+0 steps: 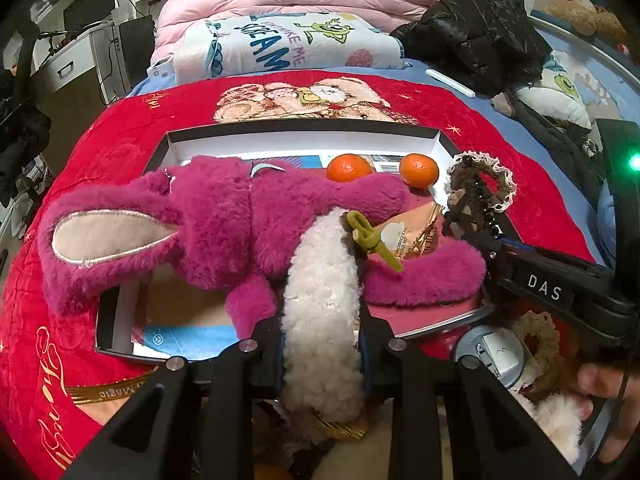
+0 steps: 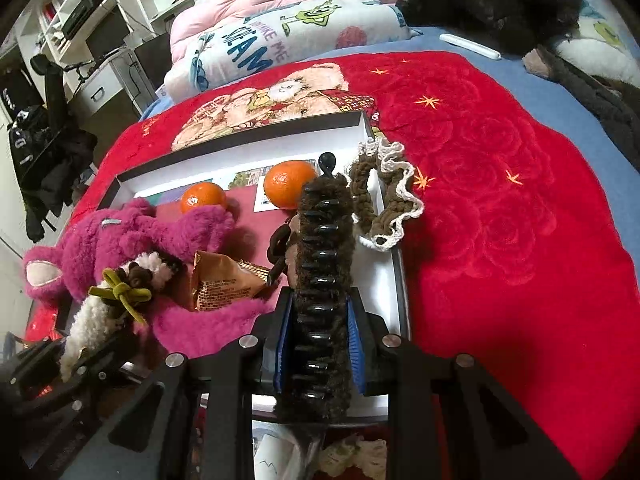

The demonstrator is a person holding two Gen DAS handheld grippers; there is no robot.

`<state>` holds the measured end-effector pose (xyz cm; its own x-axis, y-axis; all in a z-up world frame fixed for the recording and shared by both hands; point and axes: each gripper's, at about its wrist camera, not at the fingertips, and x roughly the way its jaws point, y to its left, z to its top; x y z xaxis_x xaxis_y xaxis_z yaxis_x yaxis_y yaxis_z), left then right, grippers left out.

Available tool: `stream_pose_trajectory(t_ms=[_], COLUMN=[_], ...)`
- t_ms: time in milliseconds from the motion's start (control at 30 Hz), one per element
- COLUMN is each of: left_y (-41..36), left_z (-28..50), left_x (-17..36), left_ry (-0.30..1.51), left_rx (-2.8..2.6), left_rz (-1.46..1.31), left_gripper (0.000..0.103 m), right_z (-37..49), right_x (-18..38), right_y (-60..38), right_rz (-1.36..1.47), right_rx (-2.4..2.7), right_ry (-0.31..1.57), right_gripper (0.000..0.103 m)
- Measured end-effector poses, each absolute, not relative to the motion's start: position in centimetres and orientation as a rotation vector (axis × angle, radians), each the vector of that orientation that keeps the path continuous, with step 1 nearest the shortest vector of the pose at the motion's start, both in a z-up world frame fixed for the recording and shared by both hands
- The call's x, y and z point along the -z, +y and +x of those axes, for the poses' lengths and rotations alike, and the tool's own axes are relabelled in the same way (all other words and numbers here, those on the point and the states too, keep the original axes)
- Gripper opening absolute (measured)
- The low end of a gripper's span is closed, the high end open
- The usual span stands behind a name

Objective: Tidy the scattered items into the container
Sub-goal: 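Lower the headband into the tray and open the left tool while the right tool releases the clip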

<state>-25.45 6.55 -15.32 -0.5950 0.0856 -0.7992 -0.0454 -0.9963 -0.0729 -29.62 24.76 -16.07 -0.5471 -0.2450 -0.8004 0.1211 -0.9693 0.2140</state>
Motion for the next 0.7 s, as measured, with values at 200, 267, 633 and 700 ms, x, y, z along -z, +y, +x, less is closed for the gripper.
stream_pose_trajectory(t_ms=[200, 267, 633, 700], left_y=[6.9, 7.0, 6.5, 6.3], left_z=[-26.0, -26.1, -28.3, -28.7], left_x=[14.6, 14.4, 13.4, 14.0], left_ry=[-0.070, -0.045, -0.077, -0.080], left_rx=[-2.758, -2.764, -2.776, -2.778], left_rz=[-1.361, -1.348, -1.327, -1.335], left_gripper=[0.028, 0.028, 0.028, 0.028], right_z=[-29.5, -29.5, -29.5, -29.5], right_x=[16.0, 16.0, 15.9, 15.9], right_y=[24.6, 24.6, 24.8, 24.8], right_rz=[1.365, 1.364, 1.361, 1.361], right_rx=[2.582, 2.578, 2.558, 2.557], right_ry=[-0.204, -0.213, -0.268, -0.271], right_gripper=[0.023, 0.023, 0.023, 0.023])
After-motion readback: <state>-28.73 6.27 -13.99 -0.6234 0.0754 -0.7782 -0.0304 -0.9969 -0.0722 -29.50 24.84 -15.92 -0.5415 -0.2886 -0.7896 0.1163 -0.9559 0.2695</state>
